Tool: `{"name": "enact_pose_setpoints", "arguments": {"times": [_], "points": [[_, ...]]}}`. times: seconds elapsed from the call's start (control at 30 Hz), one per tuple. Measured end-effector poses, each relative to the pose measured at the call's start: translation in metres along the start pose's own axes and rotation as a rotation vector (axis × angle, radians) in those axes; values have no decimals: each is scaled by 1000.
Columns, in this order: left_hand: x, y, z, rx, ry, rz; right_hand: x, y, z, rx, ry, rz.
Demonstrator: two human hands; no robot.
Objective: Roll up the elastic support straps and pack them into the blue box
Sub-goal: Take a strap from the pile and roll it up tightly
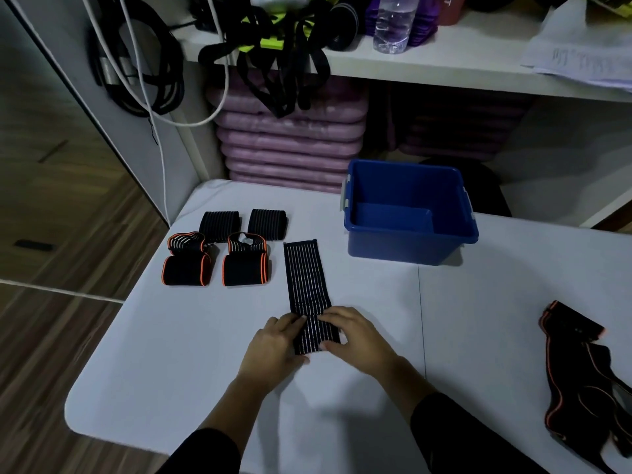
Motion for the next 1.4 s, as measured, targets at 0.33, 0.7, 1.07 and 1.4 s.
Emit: {"name": "enact_pose_setpoints", "arguments": {"times": [0.33,0.7,1.07,1.4], "points": [[-22,3,12,-273,216,-400,-7,-7,4,191,-5,302],[-9,-1,27,-338,-99,-337,-1,-15,17,154,-285,75],[-12,3,29,-6,-10,-105,0,-17,11,30,-120,22],[-18,3,47,-343,253,-497,-5,-17,12,315,-189,262]]}}
Point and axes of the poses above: each hand's wrist, its own z-axis towards the middle knuckle, its own x-axis out of the palm, y = z × x, the point moved 3 cm from there along z, towards the middle knuckle, and after that the axes turned 8 degrees about -x, right-handed, at the moved point
